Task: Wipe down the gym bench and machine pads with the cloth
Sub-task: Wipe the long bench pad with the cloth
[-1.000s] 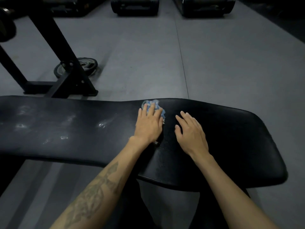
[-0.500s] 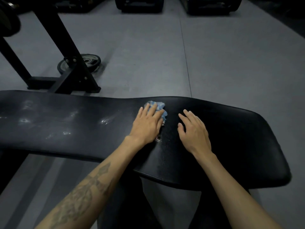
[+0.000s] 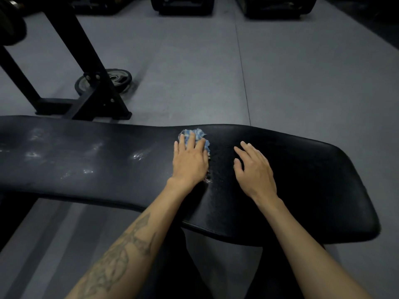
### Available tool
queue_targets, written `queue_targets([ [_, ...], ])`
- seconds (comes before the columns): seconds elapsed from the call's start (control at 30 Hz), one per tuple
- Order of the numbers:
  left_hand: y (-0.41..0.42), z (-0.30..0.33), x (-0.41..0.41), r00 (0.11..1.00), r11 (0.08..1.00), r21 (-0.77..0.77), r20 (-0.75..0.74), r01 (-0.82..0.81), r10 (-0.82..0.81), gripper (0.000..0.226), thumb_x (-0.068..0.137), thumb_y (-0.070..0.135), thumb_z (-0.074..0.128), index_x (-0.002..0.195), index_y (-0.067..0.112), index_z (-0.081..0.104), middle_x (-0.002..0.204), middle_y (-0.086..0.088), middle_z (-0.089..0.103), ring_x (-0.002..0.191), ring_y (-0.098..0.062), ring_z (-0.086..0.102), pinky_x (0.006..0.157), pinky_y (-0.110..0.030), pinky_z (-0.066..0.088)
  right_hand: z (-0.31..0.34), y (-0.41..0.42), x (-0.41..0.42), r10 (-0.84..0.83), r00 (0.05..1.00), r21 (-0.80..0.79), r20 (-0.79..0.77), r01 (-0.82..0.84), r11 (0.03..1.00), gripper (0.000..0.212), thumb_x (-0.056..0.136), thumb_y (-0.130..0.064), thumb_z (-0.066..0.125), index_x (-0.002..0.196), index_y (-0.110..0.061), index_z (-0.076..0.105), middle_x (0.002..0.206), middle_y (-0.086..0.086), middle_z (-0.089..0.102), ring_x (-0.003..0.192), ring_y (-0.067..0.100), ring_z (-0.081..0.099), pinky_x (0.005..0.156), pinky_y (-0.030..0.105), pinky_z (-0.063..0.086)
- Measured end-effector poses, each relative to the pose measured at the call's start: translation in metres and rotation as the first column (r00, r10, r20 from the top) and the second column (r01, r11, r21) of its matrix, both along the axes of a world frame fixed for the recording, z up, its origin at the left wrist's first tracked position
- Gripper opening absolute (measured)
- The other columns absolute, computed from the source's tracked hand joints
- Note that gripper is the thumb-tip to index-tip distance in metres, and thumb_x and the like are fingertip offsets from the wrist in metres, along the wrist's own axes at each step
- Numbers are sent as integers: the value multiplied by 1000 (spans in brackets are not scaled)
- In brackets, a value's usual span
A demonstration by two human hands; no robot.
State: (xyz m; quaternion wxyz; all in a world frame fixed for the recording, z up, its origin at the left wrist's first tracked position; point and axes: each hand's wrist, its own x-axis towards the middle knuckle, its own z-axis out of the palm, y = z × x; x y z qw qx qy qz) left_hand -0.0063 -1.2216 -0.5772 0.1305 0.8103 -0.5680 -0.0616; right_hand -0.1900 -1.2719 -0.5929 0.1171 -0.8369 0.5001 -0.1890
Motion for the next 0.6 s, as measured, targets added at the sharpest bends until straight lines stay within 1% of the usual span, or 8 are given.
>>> queue_targets([
  [0.07,6,-3,-15,995,995,-15,4,103,-103,47,108,35,29,152,21,41,170,-9,19,156,-38,10,126,-52,7,0,0,0,-2,1000,-10,10,2,1000,46,103,-27,45,148,-17,49,159,4,39,149,17,30,123,36,21],
  [0.13,21,-7,-19,966,967,-15,57,255,-254,54,106,41,21,151,22,43,168,-7,25,156,-37,16,126,-50,12,-1,0,-1,-2,1000,-10,11,2,1000,46,103,-27,46,147,-16,50,158,4,40,149,18,31,123,37,23],
  [0.17,24,-7,-14,955,958,-4,71,287,-286,55,106,42,21,153,22,41,168,-7,25,156,-35,16,126,-49,12,-1,0,0,-1,1000,-7,13,1,1000,46,103,-27,46,147,-16,50,158,4,40,149,18,31,123,37,23],
  [0.23,23,-7,3,965,968,23,74,249,-250,51,109,38,28,157,23,35,170,-7,19,157,-33,12,127,-47,7,0,0,-1,0,1000,-1,14,0,1000,46,104,-28,45,148,-16,49,159,4,39,149,18,30,124,37,21],
  [0.37,17,-4,1,998,1000,-1,56,11,-11,49,108,31,34,155,18,36,169,-13,18,156,-40,8,126,-50,4,0,1,-1,-1,1000,0,7,1,1000,46,104,-28,44,148,-16,48,159,4,38,149,17,29,124,36,21],
  [0.4,18,-4,-10,998,1000,-5,52,21,-21,49,107,31,32,154,17,38,169,-14,19,156,-42,9,126,-52,4,0,1,0,-3,1000,-1,8,3,1000,46,104,-28,45,148,-16,48,159,4,38,149,17,29,124,36,21],
  [0.53,38,-8,-28,959,961,-12,62,277,-276,63,97,40,15,148,20,47,167,-8,28,155,-39,19,126,-51,13,0,1,1,-3,1000,-10,15,3,1000,45,103,-26,47,147,-15,50,158,5,40,148,19,31,123,38,24],
  [0.6,35,-8,-11,965,967,-7,58,255,-255,62,99,41,16,150,21,46,167,-8,28,155,-37,20,125,-50,14,-1,0,0,-2,1000,-9,13,2,1000,46,103,-27,46,147,-16,50,158,5,40,149,18,31,123,38,23],
])
